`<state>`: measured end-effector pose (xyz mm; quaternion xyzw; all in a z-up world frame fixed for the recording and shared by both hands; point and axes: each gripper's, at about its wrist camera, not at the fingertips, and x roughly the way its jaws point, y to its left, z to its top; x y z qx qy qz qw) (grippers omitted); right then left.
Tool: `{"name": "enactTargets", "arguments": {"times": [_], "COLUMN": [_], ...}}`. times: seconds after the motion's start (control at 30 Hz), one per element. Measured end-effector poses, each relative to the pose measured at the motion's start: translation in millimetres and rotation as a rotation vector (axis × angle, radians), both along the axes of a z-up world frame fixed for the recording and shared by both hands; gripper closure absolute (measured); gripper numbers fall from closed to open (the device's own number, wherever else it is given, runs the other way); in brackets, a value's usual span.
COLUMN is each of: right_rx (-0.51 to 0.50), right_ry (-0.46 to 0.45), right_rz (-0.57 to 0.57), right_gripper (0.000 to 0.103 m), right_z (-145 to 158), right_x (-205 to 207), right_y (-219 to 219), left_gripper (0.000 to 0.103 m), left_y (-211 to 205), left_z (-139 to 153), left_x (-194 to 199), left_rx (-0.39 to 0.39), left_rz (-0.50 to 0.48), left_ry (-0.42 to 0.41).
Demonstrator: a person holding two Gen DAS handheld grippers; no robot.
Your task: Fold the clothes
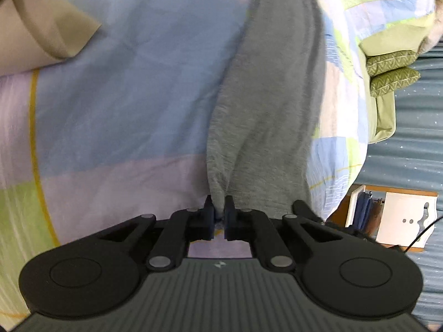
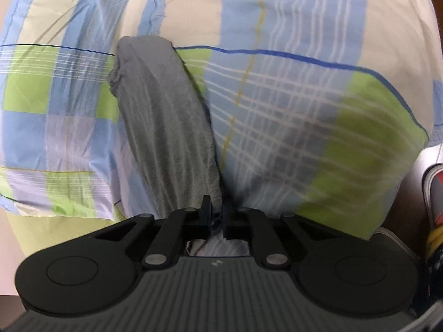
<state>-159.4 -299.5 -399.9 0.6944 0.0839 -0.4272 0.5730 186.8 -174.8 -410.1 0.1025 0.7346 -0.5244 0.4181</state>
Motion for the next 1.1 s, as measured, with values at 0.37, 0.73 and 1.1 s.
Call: {"name": "enactTargets", "arguments": {"times": [0.37,0.73,1.1], "right_rx": [-0.13,-0.051,-0.361], "right_ry": [0.136,0.245,0.396], "right_rz": [0.194,0.275,0.502], "right_gripper": [0.097,0.074,0.099], "right_z": [56,36,84], "right_x": [-26,-35,0], "right_y": [-16,-4,-28], "left_gripper": [0.101,0.101,0.078], "left_y": [22,27,-24], "left_z": [12,60,66], "left_x": [-44,-80,-95], "left_rx": [-0.054,-0.077,-0.196], "left_rz": [0.023,-0.114,-0.176], "left_ry": [-0.028,-0.325,-0.504]}}
